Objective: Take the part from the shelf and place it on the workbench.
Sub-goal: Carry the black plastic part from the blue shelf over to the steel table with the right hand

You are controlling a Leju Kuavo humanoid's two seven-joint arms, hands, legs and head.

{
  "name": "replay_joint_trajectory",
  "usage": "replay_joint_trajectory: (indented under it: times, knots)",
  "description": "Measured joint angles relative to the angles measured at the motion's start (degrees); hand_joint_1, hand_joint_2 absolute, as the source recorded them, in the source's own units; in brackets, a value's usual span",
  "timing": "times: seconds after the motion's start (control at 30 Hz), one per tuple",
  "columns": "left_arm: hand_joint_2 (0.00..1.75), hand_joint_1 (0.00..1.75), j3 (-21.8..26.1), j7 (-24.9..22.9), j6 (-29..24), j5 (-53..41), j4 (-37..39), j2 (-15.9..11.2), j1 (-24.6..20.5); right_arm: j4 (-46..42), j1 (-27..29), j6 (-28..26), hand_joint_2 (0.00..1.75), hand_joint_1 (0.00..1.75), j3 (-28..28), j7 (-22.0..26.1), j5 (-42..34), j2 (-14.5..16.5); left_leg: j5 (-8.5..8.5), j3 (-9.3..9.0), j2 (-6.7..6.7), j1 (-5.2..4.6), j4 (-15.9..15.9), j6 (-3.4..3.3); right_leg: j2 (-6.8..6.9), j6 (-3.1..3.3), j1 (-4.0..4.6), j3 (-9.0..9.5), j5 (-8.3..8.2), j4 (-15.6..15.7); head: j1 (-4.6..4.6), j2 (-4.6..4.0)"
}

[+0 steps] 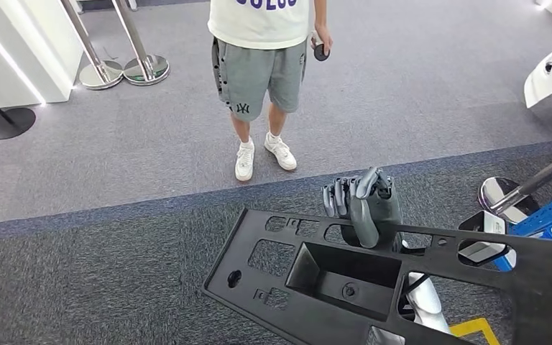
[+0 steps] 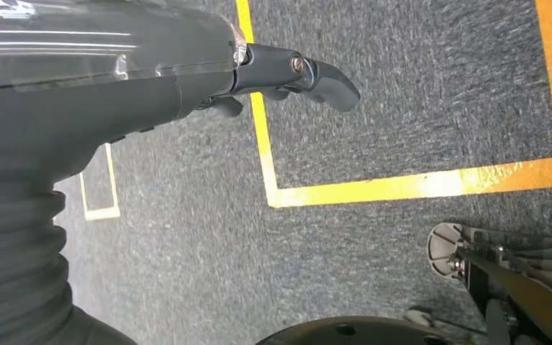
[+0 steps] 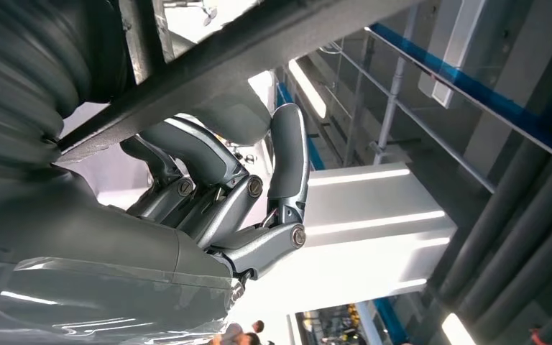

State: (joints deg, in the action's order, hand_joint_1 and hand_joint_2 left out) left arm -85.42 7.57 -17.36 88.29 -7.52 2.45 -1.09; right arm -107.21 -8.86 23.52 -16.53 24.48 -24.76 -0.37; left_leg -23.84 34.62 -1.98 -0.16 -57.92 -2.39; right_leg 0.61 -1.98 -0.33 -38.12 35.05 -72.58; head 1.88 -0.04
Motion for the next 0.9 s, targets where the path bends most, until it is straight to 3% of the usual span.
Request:
replay_joint_trajectory:
  times: [0.03, 0.07, 0.1, 0.13, 0.2, 0.23, 0.3, 0.33, 0.4, 0.43, 0.5, 0.53, 0.57, 0.6, 0.67, 0.73, 0.77, 0.83, 0.9]
  knots:
    - [1.75, 0.00, 0.0, 0.0, 0.1, -0.1, 0.0, 0.0, -0.1, 0.0, 0.5, 0.0, 1.75, 1.75, 0.1, 0.3, 0.1, 0.0, 0.03, 0.04, -0.64, -0.09, 0.0, -0.04, -0.14, 0.08, 0.01, -1.05, 0.15, -1.8, 0.00, 0.00]
    - [1.75, 0.00, 0.0, 0.0, 0.1, -0.2, 0.0, 0.0, -0.1, 0.0, 0.9, 0.0, 1.75, 1.75, 0.1, 0.5, 0.1, 0.0, 0.06, 0.06, -1.27, -0.16, -0.1, -0.05, -0.27, 0.27, 0.04, -1.08, -0.78, -1.4, 0.00, 0.00]
    - [1.75, 0.00, 0.0, 0.1, 0.1, -0.2, 0.0, 0.0, -0.2, -0.1, 1.2, 0.0, 1.75, 1.75, 0.1, 0.7, 0.2, 0.0, 0.08, 0.05, -1.93, -0.21, -0.1, -0.04, -0.63, 0.56, 0.08, 0.01, -2.64, 1.2, 0.00, 0.00]
    - [1.75, 0.00, 0.0, 0.2, 0.1, -0.2, 0.0, 0.0, -0.3, -0.2, 1.3, 0.1, 1.75, 1.75, 0.1, 0.8, 0.2, -0.1, 0.12, 0.05, -2.55, -0.22, -0.2, 0.02, -1.57, 0.95, 0.15, 1.88, -4.84, 5.2, 0.00, 0.00]
    - [1.75, 0.00, 0.0, 0.5, 0.1, -0.2, 0.0, 0.1, -0.4, -0.4, 1.5, 0.1, 1.75, 1.75, 0.1, 1.1, 0.2, -0.1, 0.20, 0.17, -3.71, -0.30, -0.4, 0.35, -3.98, 1.57, 0.30, 5.11, -7.65, 12.4, 0.00, 0.00]
    - [1.75, 0.00, 0.0, 0.7, 0.1, -0.3, 0.0, 0.2, -0.5, -0.5, 1.6, 0.1, 1.75, 1.75, 0.1, 1.2, 0.3, -0.1, 0.27, 0.29, -4.23, -0.27, -0.4, 0.62, -4.67, 1.74, 0.40, 5.84, -8.07, 14.1, 0.00, 0.00]
    - [1.75, 0.00, 0.0, 1.3, 0.0, -0.3, 0.0, 0.1, -0.5, -0.5, 1.8, 0.1, 1.75, 1.75, 0.1, 1.4, 0.3, -0.1, 0.53, 0.50, -5.40, -0.21, -0.2, 1.34, -3.98, 2.02, 0.42, 6.05, -8.27, 14.8, 0.00, 0.00]
    - [1.75, 0.00, 0.0, 1.5, 0.0, -0.3, 0.0, 0.1, -0.4, -0.5, 1.8, 0.2, 1.75, 1.75, 0.1, 1.5, 0.4, -0.1, 0.45, 0.66, -5.34, -0.26, -0.3, 1.61, -3.31, 2.23, 0.30, 6.20, -8.49, 15.1, -0.01, 0.00]
    - [1.75, 0.00, 0.0, 1.8, 0.1, -0.4, 0.0, 0.0, -0.4, -0.5, 1.8, 0.2, 1.75, 1.75, 0.1, 1.6, 0.4, -0.2, -1.36, 1.96, -3.60, -0.46, -2.9, 2.11, -1.97, 2.72, 0.02, 6.50, -8.98, 15.9, 0.02, 0.00]
    - [1.75, 0.00, 0.0, 1.9, 0.1, -0.4, 0.0, 0.0, -0.3, -0.5, 1.9, 0.2, 1.75, 1.75, 0.1, 1.7, 0.4, -0.2, -3.26, 3.40, -2.14, -0.45, -6.1, 2.31, -1.27, 2.87, 0.06, 6.58, -9.08, 16.1, 0.02, 0.00]
    - [1.75, 0.00, 0.0, 2.3, 0.2, -0.5, 0.0, -0.1, -0.3, -0.3, 2.1, 0.2, 1.75, 1.75, 0.3, 1.8, 0.3, -0.3, -6.98, 7.00, -0.50, -0.29, -13.8, 2.78, 0.13, 3.03, 0.16, 6.55, -9.06, 16.2, 0.02, 0.00]
    - [1.75, 0.00, 0.0, 2.5, 0.2, -0.6, 0.0, -0.1, -0.3, -0.2, 2.2, 0.2, 1.75, 1.75, 0.4, 1.9, 0.3, -0.3, -7.65, 8.06, -0.19, -0.20, -16.2, 2.97, 0.80, 3.02, 0.17, 6.55, -9.02, 16.1, 0.02, 0.00]
    - [1.75, 0.00, 0.0, 2.6, 0.2, -0.6, 0.0, -0.1, -0.3, -0.1, 2.3, 0.2, 1.75, 1.75, 0.5, 1.9, 0.2, -0.4, -7.26, 8.10, 0.01, -0.09, -16.5, 3.14, 1.44, 2.97, 0.14, 6.56, -8.97, 16.1, 0.02, 0.00]
    - [1.75, 0.00, 0.0, 2.6, 0.2, -0.6, 0.0, -0.2, -0.2, -0.1, 2.3, 0.2, 1.75, 1.75, 0.6, 2.0, 0.1, -0.4, -6.00, 7.08, 0.24, 0.04, -14.7, 3.28, 1.97, 2.87, 0.11, 6.59, -8.90, 16.1, 0.02, 0.00]
    - [1.75, 0.00, 0.0, 2.2, 0.1, -0.6, 0.0, -0.2, 0.2, 0.0, 2.3, 0.3, 1.75, 1.75, 0.7, 2.1, 0.0, -0.5, -2.74, 2.67, 2.02, 0.15, -6.8, 3.27, 2.77, 2.47, 0.18, 6.70, -8.57, 15.8, 0.02, 0.00]
    - [1.75, 0.00, 0.0, 1.6, 0.0, -0.4, 0.0, -0.2, 0.6, 0.0, 2.4, 0.4, 1.75, 1.75, 1.0, 2.1, 0.0, -0.6, -1.18, -0.41, 3.58, 0.05, -1.2, 2.47, 3.36, 1.94, 0.47, 6.75, -8.13, 15.3, 0.01, 0.00]
    - [1.75, 0.00, 0.0, 1.3, -0.1, -0.3, 0.0, -0.2, 0.6, 0.1, 2.5, 0.5, 1.75, 1.75, 1.1, 2.1, 0.0, -0.6, -1.18, -0.75, 3.77, -0.05, -0.4, 1.96, 3.66, 1.67, 0.63, 6.77, -7.97, 15.2, 0.01, 0.00]
    - [1.75, 0.00, 0.0, 0.7, -0.1, -0.2, 0.0, -0.1, 0.5, 0.3, 2.4, 0.8, 1.75, 1.75, 1.2, 2.1, -0.1, -0.6, -0.96, -0.61, 2.61, 0.01, -0.3, 1.13, 4.03, 1.08, 0.55, 6.83, -7.72, 15.0, 0.00, 0.00]
    - [1.75, 0.00, 0.0, 0.2, -0.1, 0.0, 0.0, -0.1, 0.3, 0.5, 2.4, 1.2, 1.75, 1.75, 1.3, 2.0, -0.4, -0.6, -0.67, -0.58, 1.75, 0.17, -0.1, 0.54, 2.47, 0.38, 0.28, 5.92, -5.98, 12.6, 0.00, 0.00]
